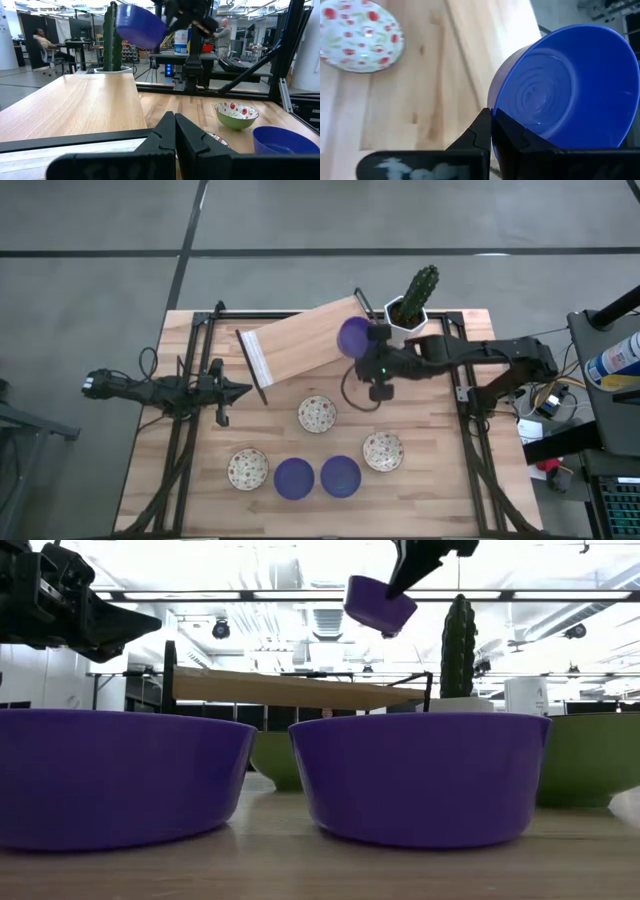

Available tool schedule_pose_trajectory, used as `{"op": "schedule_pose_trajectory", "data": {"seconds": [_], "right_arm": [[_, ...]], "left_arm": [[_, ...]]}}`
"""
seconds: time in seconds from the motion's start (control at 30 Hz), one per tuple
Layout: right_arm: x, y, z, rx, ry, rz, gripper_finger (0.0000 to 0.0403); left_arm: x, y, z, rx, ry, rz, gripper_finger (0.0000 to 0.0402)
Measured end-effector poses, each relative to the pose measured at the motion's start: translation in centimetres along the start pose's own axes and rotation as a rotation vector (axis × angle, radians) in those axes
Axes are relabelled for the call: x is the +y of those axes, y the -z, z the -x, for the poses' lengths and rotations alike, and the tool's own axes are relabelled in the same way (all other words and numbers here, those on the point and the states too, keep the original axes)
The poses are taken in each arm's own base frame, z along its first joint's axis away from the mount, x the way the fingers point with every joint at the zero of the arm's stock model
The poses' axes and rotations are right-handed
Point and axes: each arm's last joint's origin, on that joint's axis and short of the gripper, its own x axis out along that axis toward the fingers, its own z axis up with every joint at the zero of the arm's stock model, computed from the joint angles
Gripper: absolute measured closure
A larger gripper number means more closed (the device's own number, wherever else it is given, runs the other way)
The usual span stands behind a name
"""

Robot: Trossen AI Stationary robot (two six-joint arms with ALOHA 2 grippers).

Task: Pick & Place Mini bowls
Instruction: Put the top blue bowl on the shelf

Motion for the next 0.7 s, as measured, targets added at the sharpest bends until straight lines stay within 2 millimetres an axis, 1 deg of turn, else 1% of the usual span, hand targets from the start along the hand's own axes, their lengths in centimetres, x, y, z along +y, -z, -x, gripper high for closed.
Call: {"op": "schedule_pose_trajectory", "data": {"seconds": [0.1, 0.23, 0.37, 0.47, 0.6, 0.7], "right_arm": [[-1.2, 0.4, -0.7, 0.013, 0.003, 0.016, 0.0394], [-2.5, 0.4, -2.2, 0.053, 0.016, 0.037, 0.0394], [-3.7, -0.7, -3.9, 0.067, -0.041, 0.052, 0.0394], [-4.6, -1.5, -5.3, 0.123, -0.084, 0.059, 0.0394], [-5.8, -2.1, -6.9, 0.227, -0.132, 0.075, 0.0394], [-7.0, -2.4, -7.9, 0.231, -0.226, 0.042, 0.0394]], "left_arm": [[0.0, 0.0, 0.0, 0.0, 0.0, 0.0, 0.0402], [0.0, 0.0, 0.0, 0.0, 0.0, 0.0, 0.0402], [0.0, 0.0, 0.0, 0.0, 0.0, 0.0, 0.0402], [0.0, 0.0, 0.0, 0.0, 0.0, 0.0, 0.0402], [0.0, 0.0, 0.0, 0.0, 0.0, 0.0, 0.0402], [0.0, 0.0, 0.0, 0.0, 0.0, 0.0, 0.0402]]}}
